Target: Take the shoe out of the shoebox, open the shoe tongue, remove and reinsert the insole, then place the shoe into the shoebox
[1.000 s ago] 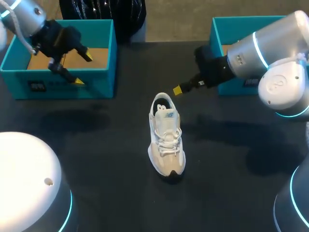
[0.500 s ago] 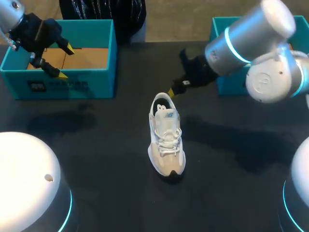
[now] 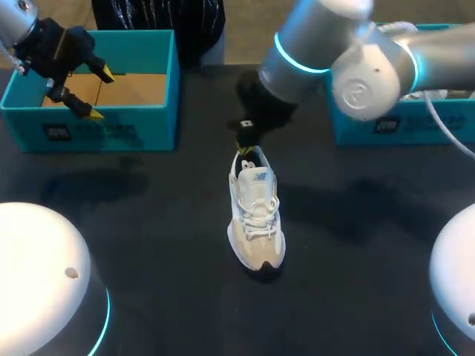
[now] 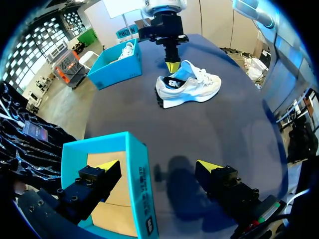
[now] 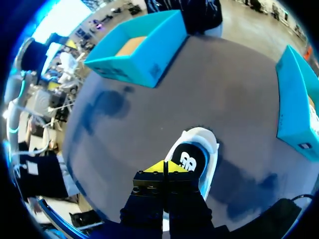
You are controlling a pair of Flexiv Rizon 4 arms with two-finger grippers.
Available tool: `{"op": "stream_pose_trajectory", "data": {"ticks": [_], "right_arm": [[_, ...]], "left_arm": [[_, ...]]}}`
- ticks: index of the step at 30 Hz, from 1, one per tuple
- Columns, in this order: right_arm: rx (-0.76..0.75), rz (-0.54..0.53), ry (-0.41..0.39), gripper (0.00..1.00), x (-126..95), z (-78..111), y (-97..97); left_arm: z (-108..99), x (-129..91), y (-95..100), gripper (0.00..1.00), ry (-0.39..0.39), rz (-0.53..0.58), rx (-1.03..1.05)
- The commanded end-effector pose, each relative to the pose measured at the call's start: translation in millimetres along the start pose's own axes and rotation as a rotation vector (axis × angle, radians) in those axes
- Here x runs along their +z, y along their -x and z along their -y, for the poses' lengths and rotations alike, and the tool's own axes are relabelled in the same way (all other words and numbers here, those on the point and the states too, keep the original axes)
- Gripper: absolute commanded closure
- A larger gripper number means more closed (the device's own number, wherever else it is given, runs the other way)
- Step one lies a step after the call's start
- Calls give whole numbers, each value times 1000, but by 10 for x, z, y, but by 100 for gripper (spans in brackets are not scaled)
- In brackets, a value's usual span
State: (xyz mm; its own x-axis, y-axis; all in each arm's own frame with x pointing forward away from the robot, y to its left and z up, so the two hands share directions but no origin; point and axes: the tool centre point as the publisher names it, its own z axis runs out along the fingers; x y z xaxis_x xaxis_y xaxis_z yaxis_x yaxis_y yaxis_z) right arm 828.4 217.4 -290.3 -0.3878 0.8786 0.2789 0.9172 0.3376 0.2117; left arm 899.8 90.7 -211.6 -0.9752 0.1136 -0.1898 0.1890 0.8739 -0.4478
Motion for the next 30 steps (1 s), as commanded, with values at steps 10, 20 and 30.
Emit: {"op": "stream_pose_trajectory", "data": {"ticks": [10,20,30], "right_arm": [[30,209,28,100,-12,80,-14],[102,240,31,100,147,129,74],[164,222,-57,100,261,284,131]], "left_arm": [[1,0,2,0,3,-2,0],[1,0,2,0,3,-2,0],[1,0,2,0,3,-2,0]]}}
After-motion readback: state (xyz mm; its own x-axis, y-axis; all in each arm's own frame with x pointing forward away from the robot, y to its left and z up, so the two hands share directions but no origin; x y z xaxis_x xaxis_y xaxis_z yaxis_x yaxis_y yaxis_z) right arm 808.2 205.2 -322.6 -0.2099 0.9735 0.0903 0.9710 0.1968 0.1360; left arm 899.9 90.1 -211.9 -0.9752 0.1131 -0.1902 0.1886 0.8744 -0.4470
